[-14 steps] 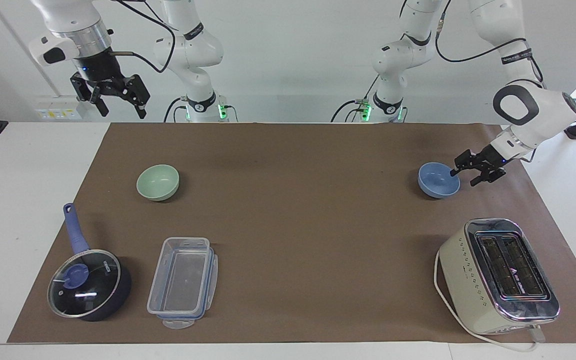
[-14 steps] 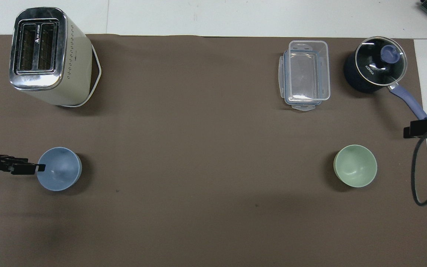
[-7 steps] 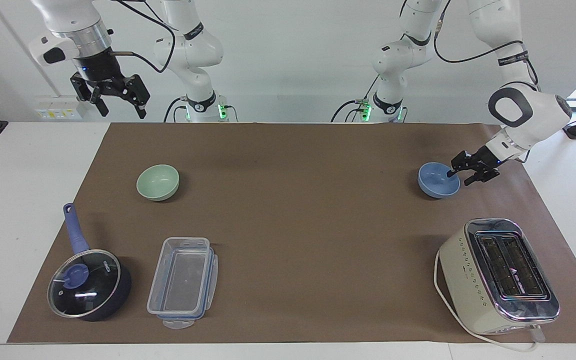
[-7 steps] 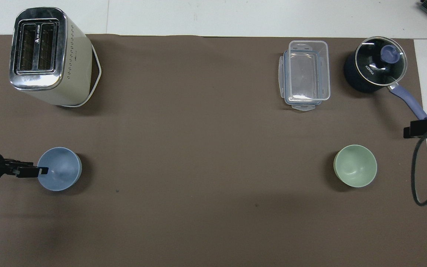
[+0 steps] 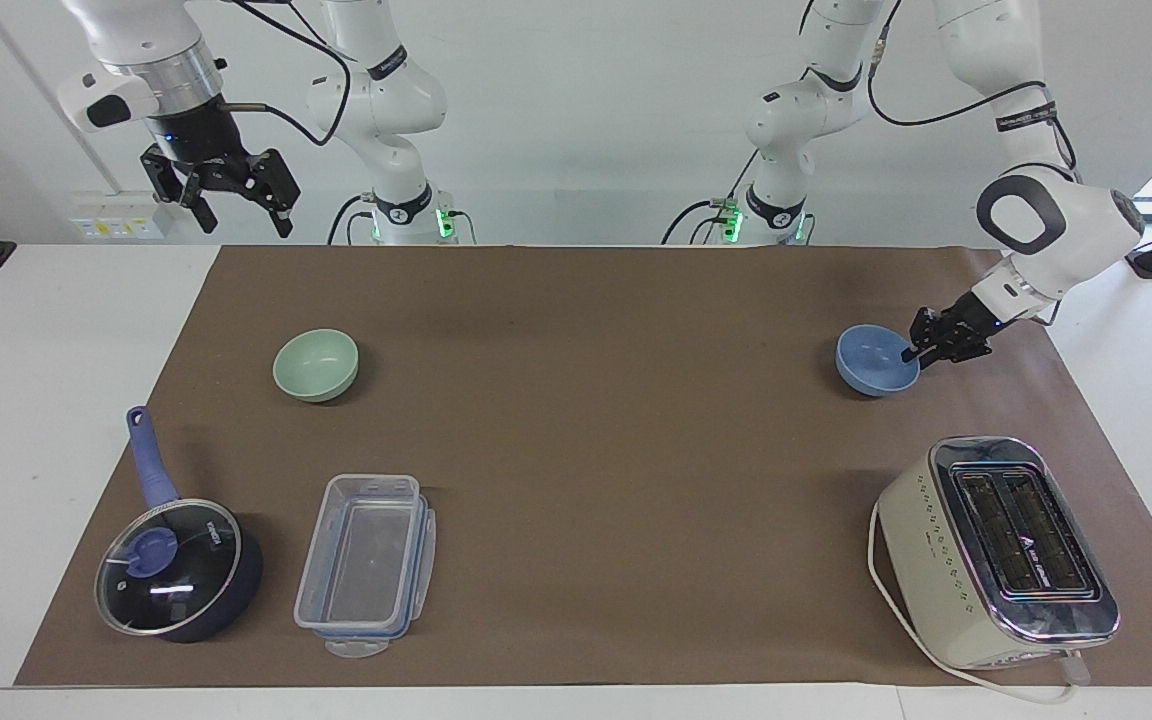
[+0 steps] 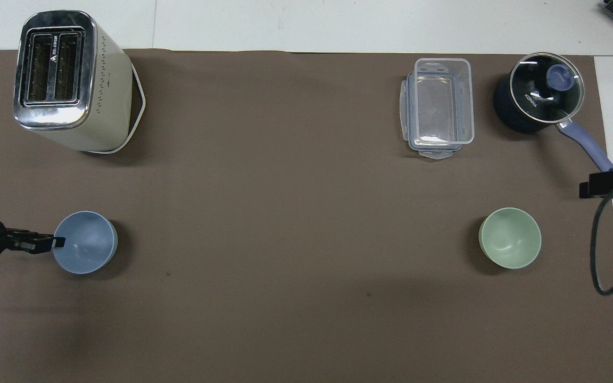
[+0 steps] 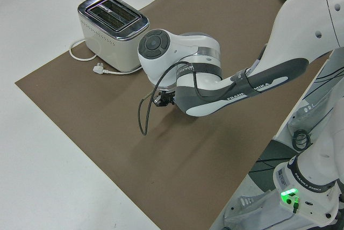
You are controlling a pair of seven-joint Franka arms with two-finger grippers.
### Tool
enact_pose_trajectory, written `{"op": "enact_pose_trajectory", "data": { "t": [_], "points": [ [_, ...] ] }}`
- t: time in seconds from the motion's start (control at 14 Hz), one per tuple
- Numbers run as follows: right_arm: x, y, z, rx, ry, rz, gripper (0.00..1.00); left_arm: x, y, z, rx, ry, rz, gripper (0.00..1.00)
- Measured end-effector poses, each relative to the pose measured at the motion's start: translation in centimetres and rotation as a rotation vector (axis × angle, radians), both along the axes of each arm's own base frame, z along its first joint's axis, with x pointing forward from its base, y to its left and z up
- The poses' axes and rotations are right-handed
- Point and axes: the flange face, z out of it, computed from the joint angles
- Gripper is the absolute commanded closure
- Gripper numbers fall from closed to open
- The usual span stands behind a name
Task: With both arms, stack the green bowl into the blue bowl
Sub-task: 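Move the left gripper to the blue bowl rim and grasp it, then slide the blue bowl toward center while the right gripper reaches the green bowl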
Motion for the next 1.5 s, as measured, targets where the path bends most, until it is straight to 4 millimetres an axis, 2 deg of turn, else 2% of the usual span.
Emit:
{"op": "enact_pose_trajectory", "data": {
  "t": [0.14,0.71,0.93,1.28,1.5],
  "points": [
    [0.0,0.0,0.0,0.000,0.000,0.000,0.00,0.0,0.0,0.0,0.000,0.001,0.001,1.00],
    [0.0,0.0,0.0,0.000,0.000,0.000,0.00,0.0,0.0,0.0,-0.002,0.000,0.001,1.00],
    [0.0,0.0,0.0,0.000,0.001,0.000,0.00,0.2,-0.4,0.7,0.003,-0.014,-0.008,1.00],
    [0.0,0.0,-0.1,0.000,0.001,0.000,0.00,0.9,-3.9,4.7,0.025,-0.083,-0.062,1.00],
    [0.0,0.0,-0.1,0.000,0.002,0.000,0.00,1.4,-7.7,6.8,0.030,-0.092,-0.051,1.00]
  ]
}}
